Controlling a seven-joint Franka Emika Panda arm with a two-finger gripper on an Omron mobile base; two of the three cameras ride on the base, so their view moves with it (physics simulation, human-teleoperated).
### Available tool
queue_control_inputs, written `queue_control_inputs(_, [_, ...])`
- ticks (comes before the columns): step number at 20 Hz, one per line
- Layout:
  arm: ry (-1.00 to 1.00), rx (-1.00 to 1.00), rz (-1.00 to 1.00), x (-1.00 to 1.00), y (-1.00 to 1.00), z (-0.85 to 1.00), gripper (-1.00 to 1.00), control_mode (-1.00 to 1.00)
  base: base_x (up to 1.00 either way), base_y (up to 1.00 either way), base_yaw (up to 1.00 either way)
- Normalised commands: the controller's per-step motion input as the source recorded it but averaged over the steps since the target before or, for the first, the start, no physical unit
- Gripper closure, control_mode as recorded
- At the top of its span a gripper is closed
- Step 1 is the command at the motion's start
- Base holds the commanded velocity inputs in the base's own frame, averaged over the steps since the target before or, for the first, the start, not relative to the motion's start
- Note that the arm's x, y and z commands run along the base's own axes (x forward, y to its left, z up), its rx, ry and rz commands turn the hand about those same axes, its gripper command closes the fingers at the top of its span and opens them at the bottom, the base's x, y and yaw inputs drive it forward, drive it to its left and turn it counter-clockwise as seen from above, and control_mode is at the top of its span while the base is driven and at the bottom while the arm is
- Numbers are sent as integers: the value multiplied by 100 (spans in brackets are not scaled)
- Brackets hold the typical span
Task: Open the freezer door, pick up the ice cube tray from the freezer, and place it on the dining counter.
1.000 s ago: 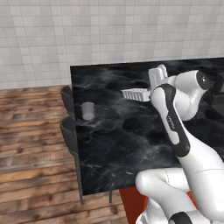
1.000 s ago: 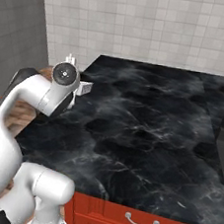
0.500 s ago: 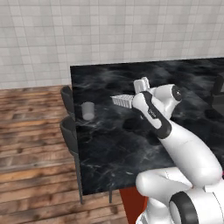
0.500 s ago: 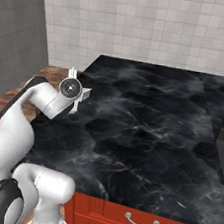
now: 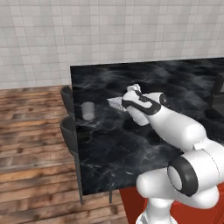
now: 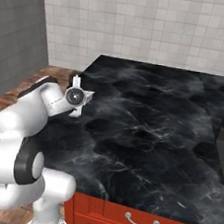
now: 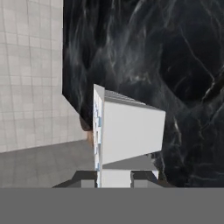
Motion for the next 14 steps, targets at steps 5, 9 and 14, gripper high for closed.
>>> queue_control_inputs(5, [0, 0, 0, 52, 0, -40, 100, -100, 0, 0, 0])
queue_control_inputs(9, [1, 0, 0, 43, 0, -38, 100, -100, 0, 0, 0])
queue_control_inputs(14, [1, 0, 0, 42, 2, -42, 100, -100, 0, 0, 0])
